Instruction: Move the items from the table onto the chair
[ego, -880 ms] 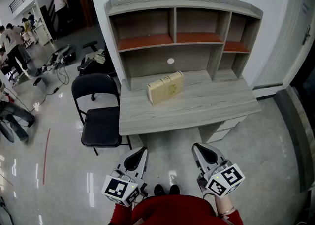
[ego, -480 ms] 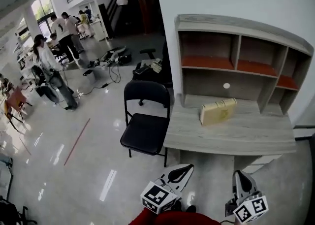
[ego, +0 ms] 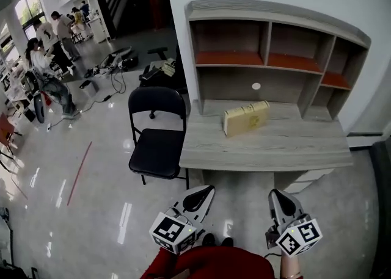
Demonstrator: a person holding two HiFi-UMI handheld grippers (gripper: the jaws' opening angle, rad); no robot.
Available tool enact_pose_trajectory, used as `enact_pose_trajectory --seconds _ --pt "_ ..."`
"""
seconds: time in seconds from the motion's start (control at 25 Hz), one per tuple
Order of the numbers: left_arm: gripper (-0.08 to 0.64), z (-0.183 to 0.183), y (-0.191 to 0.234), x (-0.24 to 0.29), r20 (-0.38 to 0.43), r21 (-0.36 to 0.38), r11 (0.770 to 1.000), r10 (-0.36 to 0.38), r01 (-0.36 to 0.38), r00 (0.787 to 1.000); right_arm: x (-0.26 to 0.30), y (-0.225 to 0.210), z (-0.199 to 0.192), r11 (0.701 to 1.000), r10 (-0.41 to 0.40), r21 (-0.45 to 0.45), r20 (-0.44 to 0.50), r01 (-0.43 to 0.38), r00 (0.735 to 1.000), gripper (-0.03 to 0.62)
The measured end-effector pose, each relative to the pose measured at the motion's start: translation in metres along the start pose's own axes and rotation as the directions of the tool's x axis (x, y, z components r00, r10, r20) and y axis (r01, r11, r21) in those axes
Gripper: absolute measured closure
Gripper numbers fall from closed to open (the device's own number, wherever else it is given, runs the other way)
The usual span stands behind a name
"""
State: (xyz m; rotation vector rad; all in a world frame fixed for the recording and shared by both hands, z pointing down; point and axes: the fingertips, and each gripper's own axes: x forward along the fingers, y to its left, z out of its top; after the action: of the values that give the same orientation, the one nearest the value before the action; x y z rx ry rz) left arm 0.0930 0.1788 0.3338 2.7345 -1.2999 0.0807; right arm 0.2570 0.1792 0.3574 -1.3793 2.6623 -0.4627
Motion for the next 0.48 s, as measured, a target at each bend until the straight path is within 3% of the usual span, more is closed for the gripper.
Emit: enact_pose_trajectory --seconds 0.48 --pt "0.552 -0.007 0.013 0.02 -0.068 0.0 0.999 0.043 -0.043 0.997 0.007 -0.022 0.006 0.999 0.014 0.032 -0.04 -0.012 0.999 0.578"
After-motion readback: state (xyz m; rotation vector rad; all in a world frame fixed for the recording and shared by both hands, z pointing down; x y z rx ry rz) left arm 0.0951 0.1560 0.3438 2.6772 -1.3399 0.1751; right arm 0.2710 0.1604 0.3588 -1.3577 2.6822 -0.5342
